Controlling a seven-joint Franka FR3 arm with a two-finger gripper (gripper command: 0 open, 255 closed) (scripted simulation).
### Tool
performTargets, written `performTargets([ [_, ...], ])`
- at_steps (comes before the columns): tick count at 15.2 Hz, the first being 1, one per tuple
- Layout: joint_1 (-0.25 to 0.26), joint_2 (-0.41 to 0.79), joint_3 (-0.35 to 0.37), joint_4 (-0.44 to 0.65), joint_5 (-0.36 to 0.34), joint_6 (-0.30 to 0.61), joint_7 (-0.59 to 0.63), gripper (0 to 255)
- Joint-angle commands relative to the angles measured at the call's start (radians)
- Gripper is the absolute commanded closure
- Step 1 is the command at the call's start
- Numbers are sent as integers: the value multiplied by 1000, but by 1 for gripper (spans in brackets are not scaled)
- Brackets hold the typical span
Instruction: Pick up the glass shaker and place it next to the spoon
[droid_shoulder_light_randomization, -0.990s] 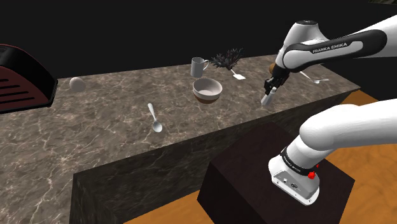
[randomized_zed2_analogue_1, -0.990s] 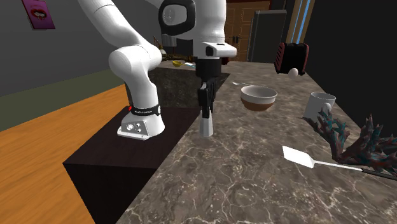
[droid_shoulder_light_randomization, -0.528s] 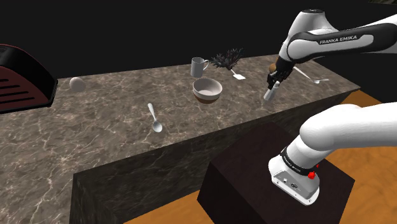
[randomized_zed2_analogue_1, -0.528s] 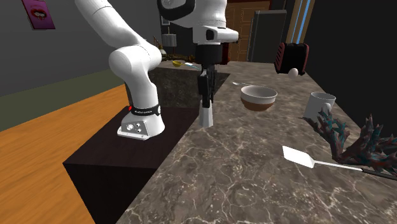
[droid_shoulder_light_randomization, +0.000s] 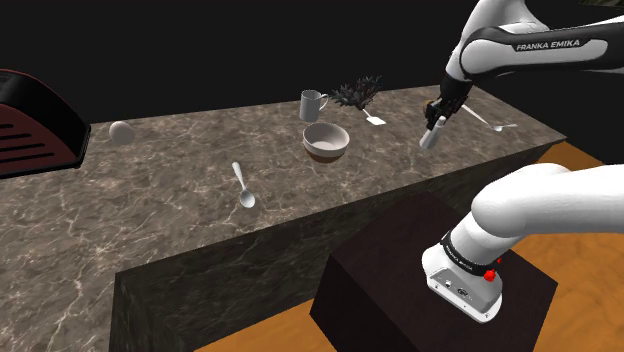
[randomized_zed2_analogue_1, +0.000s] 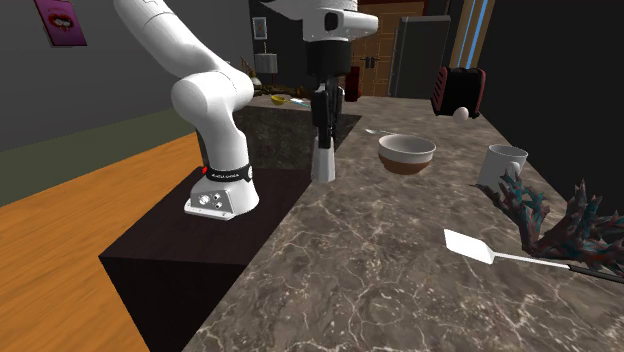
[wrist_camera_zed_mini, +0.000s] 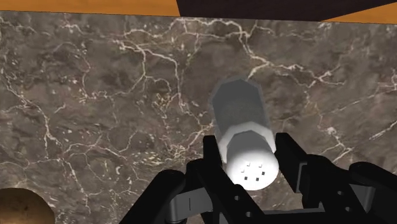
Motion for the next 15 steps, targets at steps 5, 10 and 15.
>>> performTargets([
  [5,6,-20,16,70,19,-89,-12,255],
  [10,12,-27,28,132,33,-158,-21,255],
  [15,17,-27,40,198,45,-224,-29,255],
])
